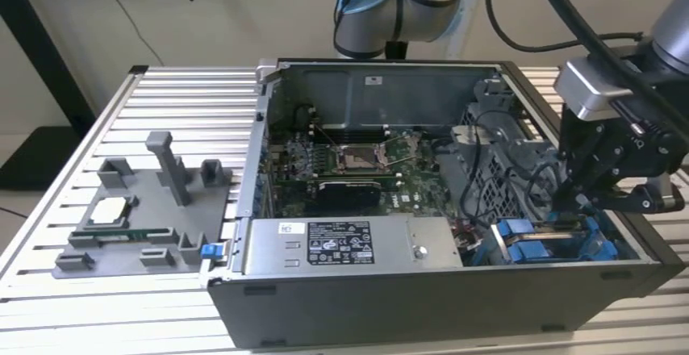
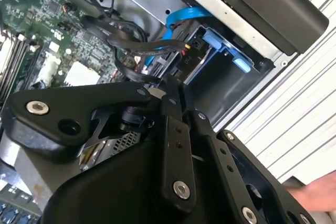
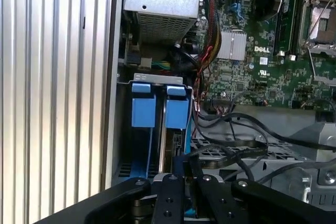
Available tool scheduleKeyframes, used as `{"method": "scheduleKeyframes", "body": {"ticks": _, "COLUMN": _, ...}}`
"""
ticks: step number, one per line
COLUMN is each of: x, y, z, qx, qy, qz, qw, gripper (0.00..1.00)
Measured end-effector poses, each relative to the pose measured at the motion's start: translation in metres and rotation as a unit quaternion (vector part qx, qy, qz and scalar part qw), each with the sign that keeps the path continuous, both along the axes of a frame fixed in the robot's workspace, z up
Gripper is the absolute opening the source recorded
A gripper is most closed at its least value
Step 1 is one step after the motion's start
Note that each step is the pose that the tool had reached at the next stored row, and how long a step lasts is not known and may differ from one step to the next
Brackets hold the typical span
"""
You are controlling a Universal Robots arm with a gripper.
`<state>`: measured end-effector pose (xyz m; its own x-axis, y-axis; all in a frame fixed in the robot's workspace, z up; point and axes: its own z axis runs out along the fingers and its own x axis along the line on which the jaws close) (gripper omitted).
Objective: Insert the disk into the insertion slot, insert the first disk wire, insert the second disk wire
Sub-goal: 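Insert the second disk wire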
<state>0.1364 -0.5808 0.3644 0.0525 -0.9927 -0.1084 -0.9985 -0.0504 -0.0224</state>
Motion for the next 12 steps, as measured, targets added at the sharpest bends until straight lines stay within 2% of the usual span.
{"method": "scheduleKeyframes", "body": {"ticks": 3, "x": -0.0018, "y": -0.0008, "z": -0.0035, "qx": 0.0001, "qy": -0.0016, "qz": 0.0, "qw": 1.0, "gripper": 0.0}}
{"method": "scheduleKeyframes", "body": {"ticks": 9, "x": -0.0023, "y": -0.001, "z": -0.0036, "qx": 0.0001, "qy": -0.0019, "qz": 0.0, "qw": 1.0, "gripper": 0.0}}
{"method": "scheduleKeyframes", "body": {"ticks": 10, "x": -0.0031, "y": -0.0012, "z": -0.0037, "qx": 0.0008, "qy": -0.0042, "qz": 0.0, "qw": 1.0, "gripper": 0.0}}
{"method": "scheduleKeyframes", "body": {"ticks": 12, "x": -0.0071, "y": -0.0015, "z": -0.0037, "qx": 0.0031, "qy": -0.017, "qz": 0.0, "qw": 0.9998, "gripper": 0.0}}
